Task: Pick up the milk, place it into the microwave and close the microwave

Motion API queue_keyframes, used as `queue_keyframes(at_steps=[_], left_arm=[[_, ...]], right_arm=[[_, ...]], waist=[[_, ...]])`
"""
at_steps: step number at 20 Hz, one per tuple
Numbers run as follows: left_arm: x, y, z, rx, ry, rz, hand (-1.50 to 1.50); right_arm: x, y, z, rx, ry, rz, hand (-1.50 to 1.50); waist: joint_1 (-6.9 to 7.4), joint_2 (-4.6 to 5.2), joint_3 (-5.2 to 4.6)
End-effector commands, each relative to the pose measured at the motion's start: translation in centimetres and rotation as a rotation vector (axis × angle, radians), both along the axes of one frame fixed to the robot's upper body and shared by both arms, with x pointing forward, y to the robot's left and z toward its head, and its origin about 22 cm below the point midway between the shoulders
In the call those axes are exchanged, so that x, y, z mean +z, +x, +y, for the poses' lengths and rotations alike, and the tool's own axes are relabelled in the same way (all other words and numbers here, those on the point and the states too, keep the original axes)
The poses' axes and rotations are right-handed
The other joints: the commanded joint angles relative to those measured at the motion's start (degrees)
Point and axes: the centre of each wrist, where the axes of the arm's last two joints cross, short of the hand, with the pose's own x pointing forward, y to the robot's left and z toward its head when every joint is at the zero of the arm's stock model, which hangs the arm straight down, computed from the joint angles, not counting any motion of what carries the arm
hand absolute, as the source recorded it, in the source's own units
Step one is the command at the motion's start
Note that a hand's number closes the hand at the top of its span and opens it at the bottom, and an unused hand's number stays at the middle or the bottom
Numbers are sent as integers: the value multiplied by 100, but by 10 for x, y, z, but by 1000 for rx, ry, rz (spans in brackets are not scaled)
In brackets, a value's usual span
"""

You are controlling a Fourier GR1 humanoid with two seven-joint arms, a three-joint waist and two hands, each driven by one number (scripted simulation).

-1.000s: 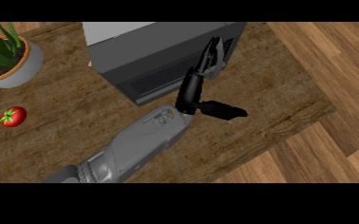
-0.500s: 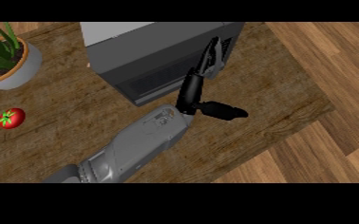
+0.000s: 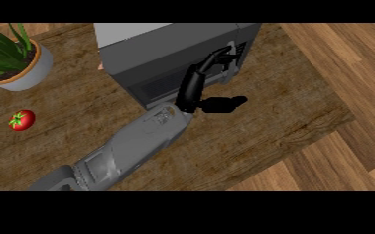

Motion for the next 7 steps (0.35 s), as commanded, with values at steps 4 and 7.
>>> queue_keyframes(at_steps=[4,7], left_arm=[[-1,35,33,260,166,81,-150],[0,33,24,262,172,86,-150]], right_arm=[[6,-2,-3,-11,-14,2,-150],[7,-3,-5,-27,-3,-1,-150]], waist=[[218,30,12],[241,43,8]])
